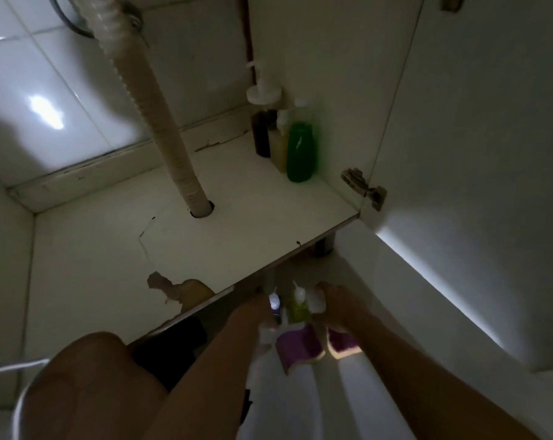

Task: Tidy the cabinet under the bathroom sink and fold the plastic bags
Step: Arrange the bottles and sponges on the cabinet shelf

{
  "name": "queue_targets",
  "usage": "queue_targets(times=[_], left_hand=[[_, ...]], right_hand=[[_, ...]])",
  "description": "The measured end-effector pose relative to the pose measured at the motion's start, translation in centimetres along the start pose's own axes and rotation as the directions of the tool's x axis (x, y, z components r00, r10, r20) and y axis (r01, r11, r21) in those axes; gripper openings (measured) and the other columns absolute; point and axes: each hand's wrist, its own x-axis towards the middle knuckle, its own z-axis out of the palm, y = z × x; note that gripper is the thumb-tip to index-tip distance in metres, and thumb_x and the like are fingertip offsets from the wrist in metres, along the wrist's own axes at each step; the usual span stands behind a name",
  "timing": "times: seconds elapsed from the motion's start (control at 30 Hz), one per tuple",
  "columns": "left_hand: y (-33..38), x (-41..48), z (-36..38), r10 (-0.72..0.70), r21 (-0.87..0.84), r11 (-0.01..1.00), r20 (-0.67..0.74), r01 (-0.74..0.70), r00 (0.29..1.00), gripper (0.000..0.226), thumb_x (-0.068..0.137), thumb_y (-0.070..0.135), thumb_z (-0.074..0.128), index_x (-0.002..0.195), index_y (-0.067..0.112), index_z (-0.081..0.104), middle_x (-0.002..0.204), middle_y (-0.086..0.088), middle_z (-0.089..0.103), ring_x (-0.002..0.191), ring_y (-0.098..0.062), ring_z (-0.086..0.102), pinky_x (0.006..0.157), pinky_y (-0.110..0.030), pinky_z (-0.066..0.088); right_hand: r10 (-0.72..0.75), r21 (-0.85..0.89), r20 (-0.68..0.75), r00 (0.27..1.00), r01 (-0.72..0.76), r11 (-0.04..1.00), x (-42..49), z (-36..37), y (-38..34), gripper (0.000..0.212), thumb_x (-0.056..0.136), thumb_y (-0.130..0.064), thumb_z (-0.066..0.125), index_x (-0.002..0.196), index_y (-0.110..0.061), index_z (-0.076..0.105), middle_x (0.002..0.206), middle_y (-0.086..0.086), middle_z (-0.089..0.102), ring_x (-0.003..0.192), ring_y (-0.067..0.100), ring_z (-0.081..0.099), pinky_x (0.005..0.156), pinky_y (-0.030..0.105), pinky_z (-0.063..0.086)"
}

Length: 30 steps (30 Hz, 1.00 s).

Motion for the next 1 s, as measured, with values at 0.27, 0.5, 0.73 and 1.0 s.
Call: queue_targets(times=[0.27,0.5,0.73,1.0], left_hand=[[-2.6,2.8,2.5,0.386,-0.004,0.921,-0.127,-0.390,0.914,0.013,0.083,0.012,0.061,0.082,0.023,0.055,0.092,-0.010,0.056,0.077,-0.022,0.057,0.067,-0.035,0.049],[-4.3,2.8,4.2,0.335,-0.014,0.934,-0.301,-0.356,0.893,0.053,0.075,0.039,0.081,0.116,0.022,0.052,0.110,-0.001,0.064,0.101,-0.021,0.063,0.084,-0.038,0.055],[-4.2,2.4,4.3,0.251,-0.190,0.929,-0.303,-0.317,0.919,0.073,0.059,0.026,0.093,0.118,0.013,0.052,0.106,0.000,0.063,0.093,-0.017,0.062,0.083,-0.032,0.056],[-4.7,2.1,3.0,0.330,-0.100,0.928,-0.219,-0.358,0.918,0.029,0.082,0.019,0.074,0.110,0.018,0.066,0.103,0.000,0.071,0.094,-0.019,0.067,0.084,-0.031,0.055]], right_hand=[[-0.034,0.224,-0.128,0.991,0.062,0.972,3.6,4.4,-0.2,0.069,0.070,-0.040,0.084,0.129,-0.023,0.052,0.112,0.004,0.066,0.101,0.024,0.064,0.087,0.042,0.054],[-0.049,0.224,-0.194,0.980,0.093,0.970,4.6,5.8,-0.3,0.058,0.078,-0.035,0.081,0.125,-0.021,0.050,0.111,-0.002,0.058,0.100,0.019,0.059,0.077,0.029,0.047],[-0.126,0.117,-0.110,0.986,0.138,0.983,5.8,3.3,1.1,0.047,0.078,-0.022,0.082,0.122,-0.028,0.065,0.126,0.001,0.056,0.119,0.021,0.054,0.094,0.028,0.040],[0.085,0.303,-0.136,0.987,-0.040,0.952,5.1,6.1,0.4,0.078,0.070,-0.041,0.087,0.136,-0.024,0.049,0.131,0.010,0.049,0.112,0.026,0.054,0.092,0.030,0.045]])
